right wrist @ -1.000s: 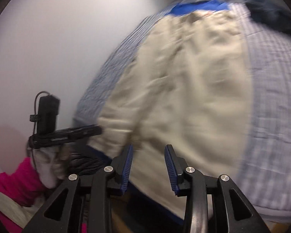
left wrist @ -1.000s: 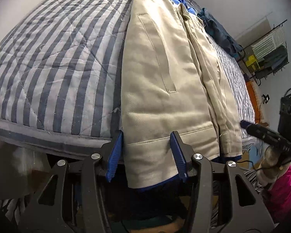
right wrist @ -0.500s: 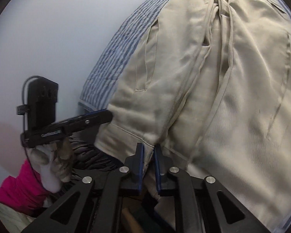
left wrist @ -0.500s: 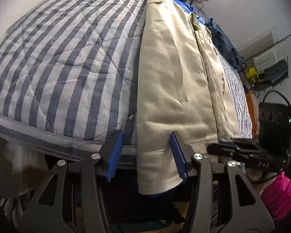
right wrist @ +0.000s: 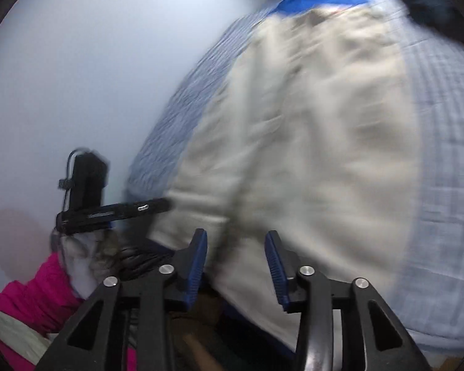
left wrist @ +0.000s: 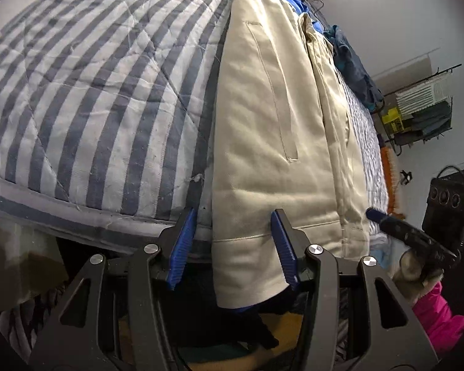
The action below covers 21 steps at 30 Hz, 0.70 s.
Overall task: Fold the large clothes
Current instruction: 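Lift the hem toward the collar with the right gripper while the left gripper grips the hem edge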
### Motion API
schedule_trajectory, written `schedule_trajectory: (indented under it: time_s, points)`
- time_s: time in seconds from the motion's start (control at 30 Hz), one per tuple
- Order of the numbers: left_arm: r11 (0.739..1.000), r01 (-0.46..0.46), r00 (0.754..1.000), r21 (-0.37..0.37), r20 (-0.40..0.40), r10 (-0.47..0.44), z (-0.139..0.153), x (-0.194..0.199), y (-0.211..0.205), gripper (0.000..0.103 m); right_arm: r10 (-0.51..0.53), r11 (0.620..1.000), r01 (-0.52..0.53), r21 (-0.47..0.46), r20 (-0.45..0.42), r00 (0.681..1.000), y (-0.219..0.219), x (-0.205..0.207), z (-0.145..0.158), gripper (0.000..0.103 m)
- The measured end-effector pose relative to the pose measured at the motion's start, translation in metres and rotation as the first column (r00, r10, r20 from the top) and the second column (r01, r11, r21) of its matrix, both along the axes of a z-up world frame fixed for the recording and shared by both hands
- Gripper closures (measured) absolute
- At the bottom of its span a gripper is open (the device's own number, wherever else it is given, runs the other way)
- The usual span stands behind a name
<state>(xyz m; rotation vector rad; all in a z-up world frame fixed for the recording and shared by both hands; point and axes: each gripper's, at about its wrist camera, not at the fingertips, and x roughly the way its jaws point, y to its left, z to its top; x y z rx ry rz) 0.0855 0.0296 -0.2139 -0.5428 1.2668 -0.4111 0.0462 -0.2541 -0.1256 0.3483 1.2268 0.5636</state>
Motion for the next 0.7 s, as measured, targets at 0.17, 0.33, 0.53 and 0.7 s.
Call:
schedule_trajectory:
  time_s: [0.17,0.33,0.53,0.7]
  points:
    - [0.998,0.055,0.998,-0.030,-0.036,-0.056,-0.002,0.006,-0.005,0.053,-0.193,0.980,0.186,-0.069,-0.121,0.974,-0.075,-0.012,-0.025,0.055]
    - [0.997,0.069,0.994,-0.045,-0.078,-0.072,-0.004,0.002,-0.011,0.068,-0.152,0.986,0.162,0.027,-0.224,0.963,-0.076,-0.025,-0.052,0.055]
    - [0.995,0.072,0.993,-0.064,-0.088,-0.077,0.000,0.001,-0.014,0.072,-0.058,0.986,0.096,0.140,-0.259,0.964,-0.054,-0.023,-0.065,0.058]
    - [0.997,0.080,0.995,-0.006,-0.052,-0.080,0.014,-0.003,-0.019,0.080,-0.081,0.974,0.139,0.177,-0.300,0.950,-0.061,-0.022,-0.062,0.082]
